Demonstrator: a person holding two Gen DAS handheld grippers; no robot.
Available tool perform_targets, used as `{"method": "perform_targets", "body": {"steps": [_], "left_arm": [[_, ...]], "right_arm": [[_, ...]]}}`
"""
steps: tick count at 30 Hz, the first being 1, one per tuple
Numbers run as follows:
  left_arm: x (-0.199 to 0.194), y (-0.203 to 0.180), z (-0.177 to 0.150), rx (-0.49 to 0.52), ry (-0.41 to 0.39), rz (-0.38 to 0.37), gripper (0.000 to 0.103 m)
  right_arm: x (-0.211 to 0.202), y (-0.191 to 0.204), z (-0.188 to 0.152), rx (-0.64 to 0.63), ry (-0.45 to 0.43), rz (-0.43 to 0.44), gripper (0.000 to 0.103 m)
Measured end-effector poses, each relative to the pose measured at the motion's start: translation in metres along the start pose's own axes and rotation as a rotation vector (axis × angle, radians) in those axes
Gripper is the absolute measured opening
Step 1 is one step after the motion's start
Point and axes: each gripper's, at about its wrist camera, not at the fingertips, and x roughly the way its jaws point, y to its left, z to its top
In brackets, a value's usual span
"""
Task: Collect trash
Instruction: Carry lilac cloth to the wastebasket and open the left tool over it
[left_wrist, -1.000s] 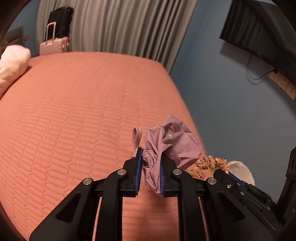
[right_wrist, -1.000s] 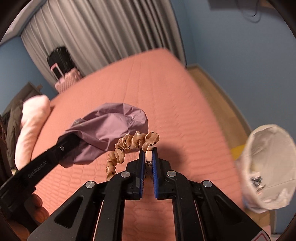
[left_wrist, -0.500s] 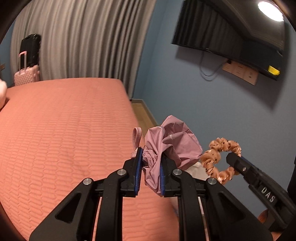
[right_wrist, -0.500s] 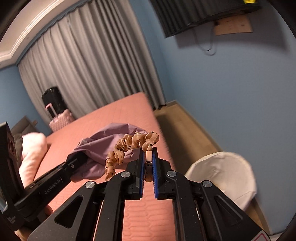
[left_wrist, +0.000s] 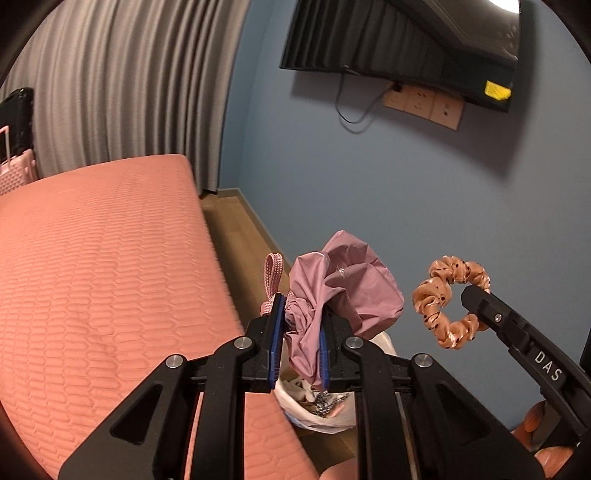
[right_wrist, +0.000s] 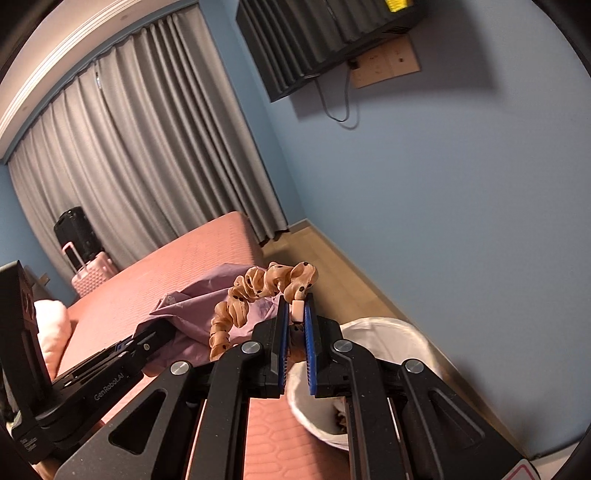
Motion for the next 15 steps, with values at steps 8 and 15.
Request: {"method": "perform_targets", "body": {"steps": [8, 15], "left_arm": [[0.025, -0.033, -0.001, 0.059, 0.037, -0.031, 0.017], [0.040, -0.040, 0.001, 0.032, 0.029, -0.003, 0.060]], "right_arm": [[0.002, -0.030, 0.001, 0.030, 0.002, -0.040, 0.007], [0.010, -0.049, 0.003, 0.049, 0.011, -0.057, 0.007]]}}
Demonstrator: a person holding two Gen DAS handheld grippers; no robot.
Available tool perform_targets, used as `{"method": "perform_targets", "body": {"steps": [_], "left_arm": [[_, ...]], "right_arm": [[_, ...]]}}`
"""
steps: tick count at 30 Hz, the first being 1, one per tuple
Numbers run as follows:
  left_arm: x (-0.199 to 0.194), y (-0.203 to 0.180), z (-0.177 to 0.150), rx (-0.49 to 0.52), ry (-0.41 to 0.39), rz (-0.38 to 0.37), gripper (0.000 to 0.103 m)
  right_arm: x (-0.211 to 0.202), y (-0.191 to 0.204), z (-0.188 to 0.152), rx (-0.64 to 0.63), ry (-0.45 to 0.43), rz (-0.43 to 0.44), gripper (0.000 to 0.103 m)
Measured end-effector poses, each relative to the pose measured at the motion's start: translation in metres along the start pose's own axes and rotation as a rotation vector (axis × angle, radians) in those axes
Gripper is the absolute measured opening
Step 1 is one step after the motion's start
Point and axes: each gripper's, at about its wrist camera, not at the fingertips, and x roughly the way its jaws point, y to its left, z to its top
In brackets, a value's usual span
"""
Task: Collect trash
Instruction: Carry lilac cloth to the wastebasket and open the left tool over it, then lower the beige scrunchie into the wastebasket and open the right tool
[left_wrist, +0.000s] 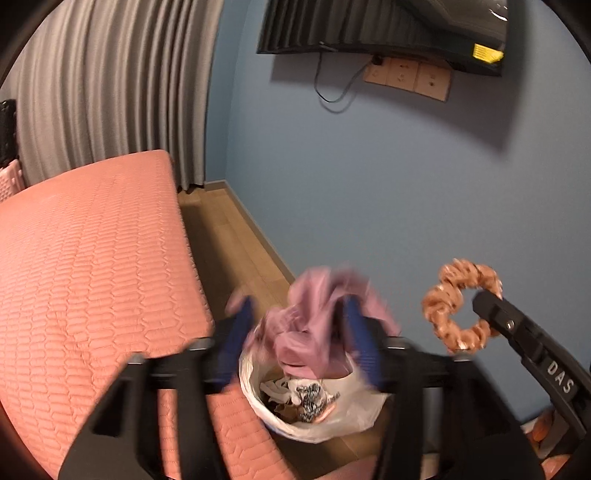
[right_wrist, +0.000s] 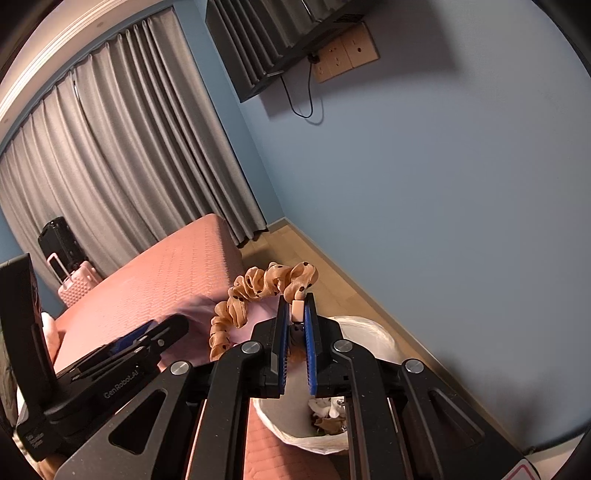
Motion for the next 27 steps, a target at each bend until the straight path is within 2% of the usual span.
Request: {"method": "perform_targets", "body": {"steps": [2, 16, 18, 22, 24, 27], "left_arm": [[0.000, 0.000, 0.000, -0.004, -0.012, 0.000, 0.063], [0.002, 0.007, -0.003, -0.012, -0.009, 0.047, 0.063], [0.001, 0.009, -0.003, -0.010, -0.012, 0.055, 0.064], [-0.002, 0.014, -0.004, -0.003, -0.021, 0.084, 0.069], [-0.004, 0.018, -0.005, -0.004, -0.024, 0.093, 0.070], [-0.007, 0.024, -0.006, -0.011, -0.028, 0.110, 0.074]], "right_arm": [[0.001, -0.002, -0.001, 0.002, 0.000, -0.002, 0.007], [0.028, 0.007, -0.005, -0.025, 0.042, 0.005, 0.008], [0.033, 0.009, -0.005, -0.034, 0.050, 0.008, 0.014], [0.041, 0.015, -0.004, -0.049, 0.060, 0.007, 0.018], [0.044, 0.018, -0.004, -0.063, 0.065, 0.008, 0.030], [0.046, 0.026, -0.004, -0.075, 0.067, 0.017, 0.038]]}}
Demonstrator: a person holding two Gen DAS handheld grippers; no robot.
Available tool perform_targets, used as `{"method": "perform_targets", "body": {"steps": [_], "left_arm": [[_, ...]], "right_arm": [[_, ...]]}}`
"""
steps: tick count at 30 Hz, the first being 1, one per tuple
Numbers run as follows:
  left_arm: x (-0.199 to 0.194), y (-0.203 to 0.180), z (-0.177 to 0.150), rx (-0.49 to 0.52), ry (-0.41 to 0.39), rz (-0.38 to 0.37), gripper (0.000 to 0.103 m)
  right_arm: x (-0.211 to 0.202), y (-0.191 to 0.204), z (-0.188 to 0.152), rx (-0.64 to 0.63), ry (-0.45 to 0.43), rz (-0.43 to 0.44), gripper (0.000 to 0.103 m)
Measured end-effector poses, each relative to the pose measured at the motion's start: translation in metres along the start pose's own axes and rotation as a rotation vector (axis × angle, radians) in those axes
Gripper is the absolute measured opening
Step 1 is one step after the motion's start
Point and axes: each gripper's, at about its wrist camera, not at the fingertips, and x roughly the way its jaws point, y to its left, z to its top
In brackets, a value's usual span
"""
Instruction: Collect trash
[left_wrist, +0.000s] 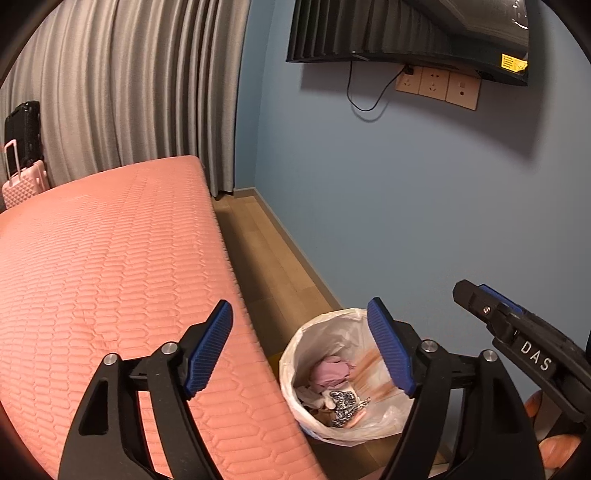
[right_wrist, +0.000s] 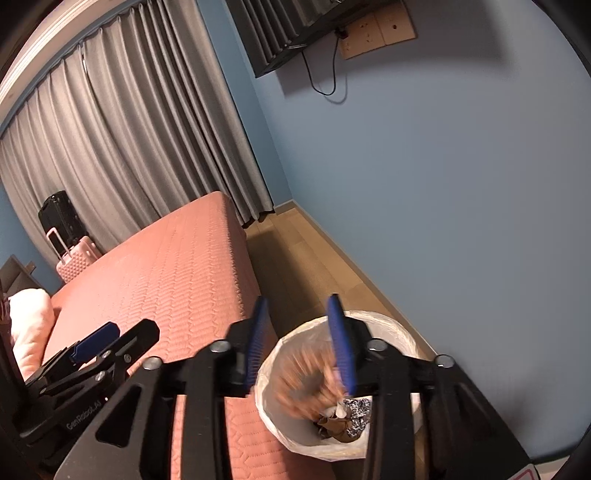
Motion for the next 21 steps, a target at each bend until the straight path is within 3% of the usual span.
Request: {"method": "perform_targets", "body": {"steps": [13, 17, 21], "left_arm": [[-0.013, 0.025, -0.016, -0.016, 0.005, 0.103, 0.092], [-0.015, 0.031, -0.023, -0.028, 0.024, 0.127, 0.092], [-0.018, 0.036, -0.031, -0.035, 0.034, 0.153, 0.093]], "right_arm": [[-0.007, 0.030, -0.012, -0.115, 0.053, -0.040, 0.068], [-0.012, 0.036, -0.021, -0.145, 0.066, -0.073, 0.083], [-0.016, 0.038, -0.033, -0.154, 0.087, -0.080, 0.084]]}}
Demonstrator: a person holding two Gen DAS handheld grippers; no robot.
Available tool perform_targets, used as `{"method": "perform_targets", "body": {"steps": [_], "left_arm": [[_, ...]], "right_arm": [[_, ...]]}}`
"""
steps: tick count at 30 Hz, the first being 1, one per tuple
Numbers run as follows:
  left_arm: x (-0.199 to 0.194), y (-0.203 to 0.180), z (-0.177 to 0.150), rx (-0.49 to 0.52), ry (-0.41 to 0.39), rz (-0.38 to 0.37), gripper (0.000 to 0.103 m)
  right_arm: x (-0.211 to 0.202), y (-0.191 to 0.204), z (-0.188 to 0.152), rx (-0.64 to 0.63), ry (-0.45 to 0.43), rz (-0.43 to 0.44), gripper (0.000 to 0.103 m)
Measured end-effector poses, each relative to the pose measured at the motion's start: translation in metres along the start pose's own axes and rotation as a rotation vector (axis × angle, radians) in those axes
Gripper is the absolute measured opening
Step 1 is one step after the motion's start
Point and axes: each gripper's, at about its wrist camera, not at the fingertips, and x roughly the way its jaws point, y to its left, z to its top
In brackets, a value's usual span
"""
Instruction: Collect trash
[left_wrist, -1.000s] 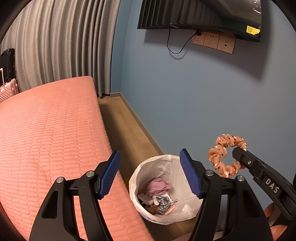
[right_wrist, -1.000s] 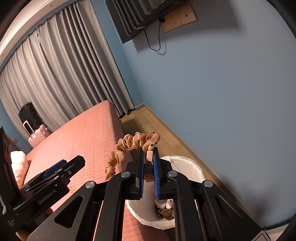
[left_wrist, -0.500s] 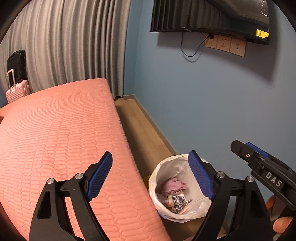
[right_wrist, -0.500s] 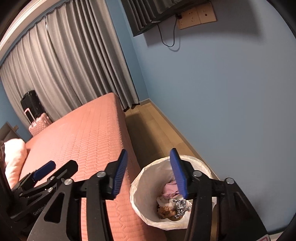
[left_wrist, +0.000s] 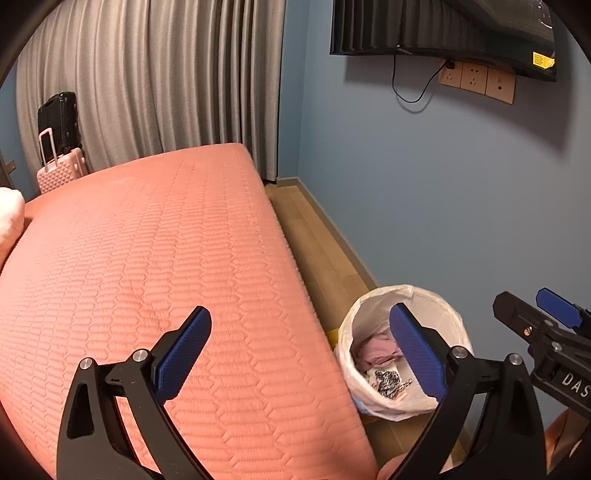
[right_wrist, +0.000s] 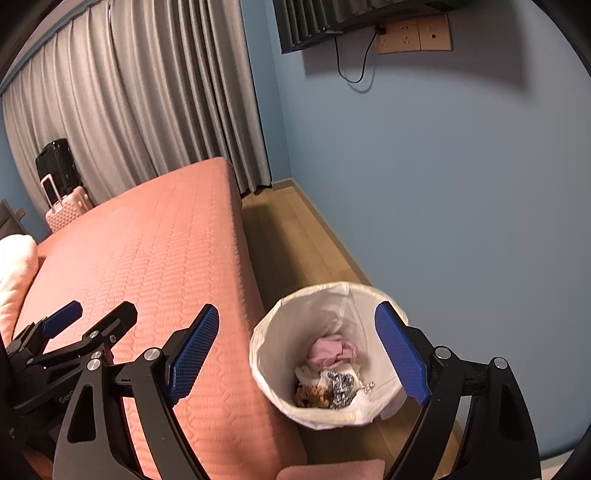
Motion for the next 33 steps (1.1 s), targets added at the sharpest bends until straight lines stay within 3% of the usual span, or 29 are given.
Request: {"method": "perform_targets", "body": {"steps": [13, 16, 33], "left_arm": [[-0.006, 0.010, -0.023, -0.016, 0.040, 0.034, 0.095], [-0.007, 0.011, -0.027, -0.019, 0.047, 0.037, 0.096], [-0.005, 0.002, -0.039, -0.004, 0.069, 0.032, 0.096]], "right_arm": [[-0.002, 0.004, -0.037, -0.008, 0.039, -0.046, 0.088], [-0.003, 0.004, -0.042, -0.014, 0.039, -0.059, 0.098], [-0.006, 0.003, -0.060, -0.042, 0.043, -0.108, 0.098]]}}
